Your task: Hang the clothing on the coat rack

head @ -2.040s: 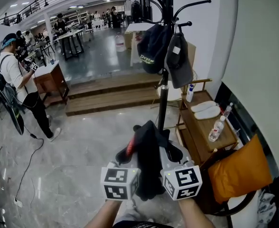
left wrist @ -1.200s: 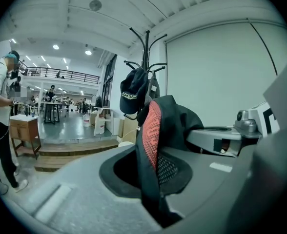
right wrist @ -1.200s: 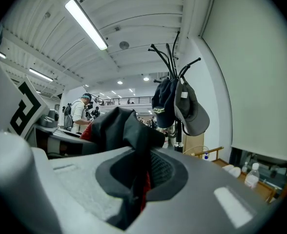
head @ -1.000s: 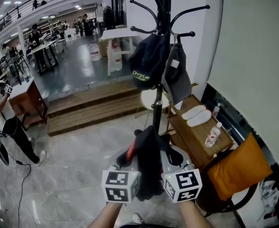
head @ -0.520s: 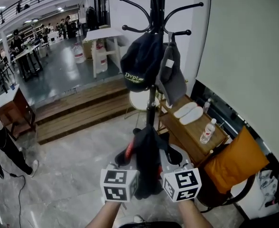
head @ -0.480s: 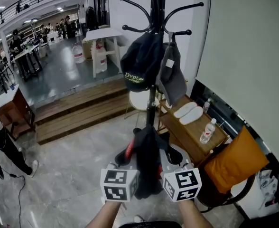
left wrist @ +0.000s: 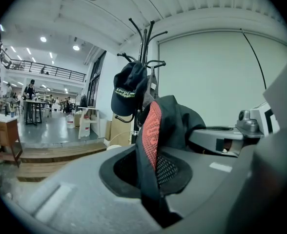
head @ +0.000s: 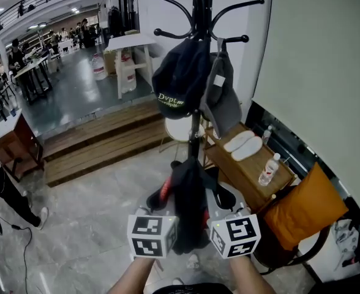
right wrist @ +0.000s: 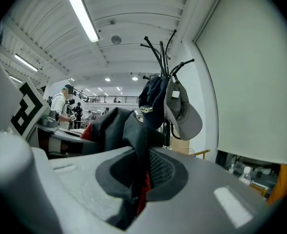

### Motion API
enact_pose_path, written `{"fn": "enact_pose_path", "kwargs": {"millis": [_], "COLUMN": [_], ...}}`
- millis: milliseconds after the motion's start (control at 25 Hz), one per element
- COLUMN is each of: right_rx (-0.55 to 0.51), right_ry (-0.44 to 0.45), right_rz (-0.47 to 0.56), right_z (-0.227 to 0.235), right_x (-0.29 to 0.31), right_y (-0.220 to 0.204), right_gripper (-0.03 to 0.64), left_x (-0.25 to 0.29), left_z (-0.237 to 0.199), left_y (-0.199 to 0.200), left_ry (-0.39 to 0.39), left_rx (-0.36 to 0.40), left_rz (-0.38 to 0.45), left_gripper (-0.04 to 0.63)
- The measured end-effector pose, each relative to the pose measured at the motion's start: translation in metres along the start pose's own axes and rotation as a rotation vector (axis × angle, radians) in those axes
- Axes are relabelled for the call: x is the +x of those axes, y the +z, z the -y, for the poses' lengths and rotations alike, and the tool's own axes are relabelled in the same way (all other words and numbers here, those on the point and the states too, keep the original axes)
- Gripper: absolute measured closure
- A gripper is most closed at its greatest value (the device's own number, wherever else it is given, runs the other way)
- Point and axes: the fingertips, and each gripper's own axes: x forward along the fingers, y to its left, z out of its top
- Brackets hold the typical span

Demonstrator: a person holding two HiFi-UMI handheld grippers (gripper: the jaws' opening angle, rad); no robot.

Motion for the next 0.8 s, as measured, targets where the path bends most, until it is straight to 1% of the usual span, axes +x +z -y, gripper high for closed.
{"fn": "enact_pose_path", "kwargs": {"millis": [200, 400, 800], "right_rx": [0.0, 0.004, -0.004], "right_ry": [0.019, 0.03, 0.041], "right_rz": [0.012, 0.017, 0.033], "right_z": [0.006, 0.013, 0.025], "right_x": [0.018, 0.033, 0.061], "right_y": [-0.002, 0.0, 0.006], "right_gripper": [0.597, 0.597, 0.597], "left_x": [0.016, 0.029, 0.054], "left_z": [-0.007, -0.016, -0.031], "left_y": [-0.002, 0.006, 0.018], "left_ry": [0.017, 0.037, 0.054], "left_rx": [-0.002, 0.013, 0.014], "left_rz": [-0.017, -0.002, 0.008], "left_gripper": [0.565, 0.565, 0.565]}}
